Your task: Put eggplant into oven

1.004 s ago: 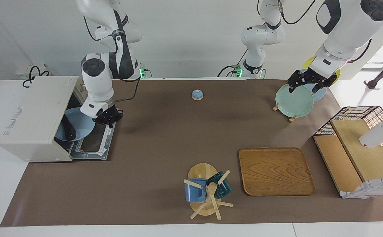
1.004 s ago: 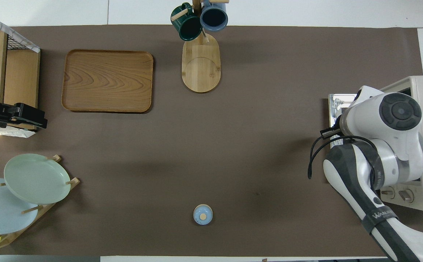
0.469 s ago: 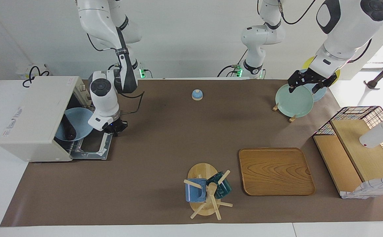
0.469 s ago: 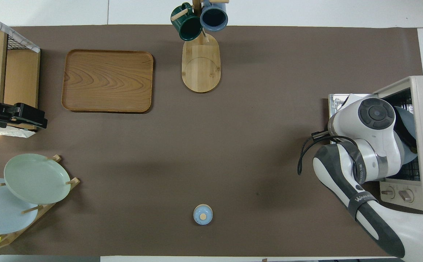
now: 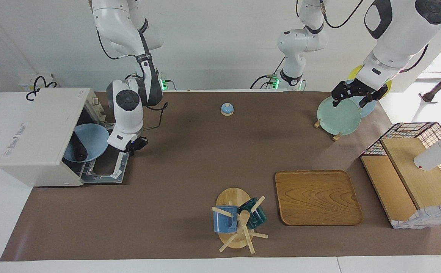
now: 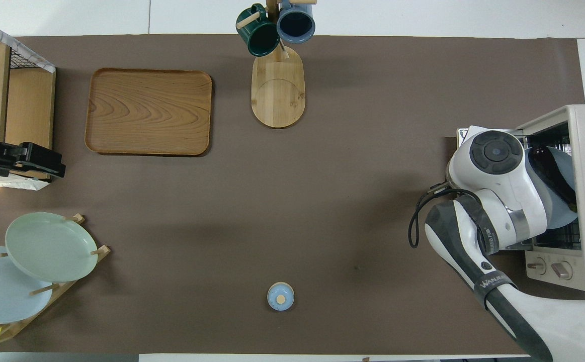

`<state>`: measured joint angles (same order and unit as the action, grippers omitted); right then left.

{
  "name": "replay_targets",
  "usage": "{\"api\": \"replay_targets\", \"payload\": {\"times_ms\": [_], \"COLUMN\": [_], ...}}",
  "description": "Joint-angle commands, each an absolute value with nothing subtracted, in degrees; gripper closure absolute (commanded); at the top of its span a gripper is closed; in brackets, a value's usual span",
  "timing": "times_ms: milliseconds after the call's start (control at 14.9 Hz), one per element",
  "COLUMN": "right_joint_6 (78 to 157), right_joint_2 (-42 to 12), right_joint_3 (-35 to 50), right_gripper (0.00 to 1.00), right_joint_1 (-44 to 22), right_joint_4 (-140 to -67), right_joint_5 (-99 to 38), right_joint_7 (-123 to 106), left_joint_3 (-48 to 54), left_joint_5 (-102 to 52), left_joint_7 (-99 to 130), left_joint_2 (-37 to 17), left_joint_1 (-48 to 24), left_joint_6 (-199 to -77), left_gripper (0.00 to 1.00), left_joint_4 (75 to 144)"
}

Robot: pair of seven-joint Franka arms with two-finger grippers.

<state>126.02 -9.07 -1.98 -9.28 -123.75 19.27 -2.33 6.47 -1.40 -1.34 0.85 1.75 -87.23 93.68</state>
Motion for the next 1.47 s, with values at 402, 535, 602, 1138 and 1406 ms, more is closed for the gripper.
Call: {"api": "replay_targets", "payload": {"times_ms": [402,535,602,1138,1406], "right_joint_6": [112.33,111.97,111.36,95.39,90.44], "right_joint_2": [-5.54,-4.67,-3.88,0.00,0.26], "right_joint_3": [-2.64,-2.81,-2.90,-2.46,-1.76], "right_gripper": [1.00,1.00,1.00,0.79,0.00], "right_joint_1": [-1.50,-0.36,0.43,1.94,1.93], "right_joint_4": [-112.59,-112.50,-112.67,-103.04,-96.69], "right_joint_5": [21.36,21.36,21.27,7.75,0.55], "right_joint_7": [-20.03,-21.26,-22.23,-24.08,-21.81], "left_joint_3": [6.77,6.77,6.77,6.77,6.77], "left_joint_5": [-0.26,-0.26,-0.35,-0.26,-0.35], "left_joint_7": [-1.76,-1.76,-1.76,-1.76,-1.76], "left_joint_2": [1.14,1.14,1.14,1.14,1.14], "left_joint_1": [2.11,2.11,2.11,2.11,2.11], "left_joint_6": [-86.75,-86.75,-86.75,-86.75,-86.75], "left_gripper": [0.00,0.00,0.00,0.00,0.00], "left_joint_4": [93.69,93.78,93.78,93.78,93.78]}}
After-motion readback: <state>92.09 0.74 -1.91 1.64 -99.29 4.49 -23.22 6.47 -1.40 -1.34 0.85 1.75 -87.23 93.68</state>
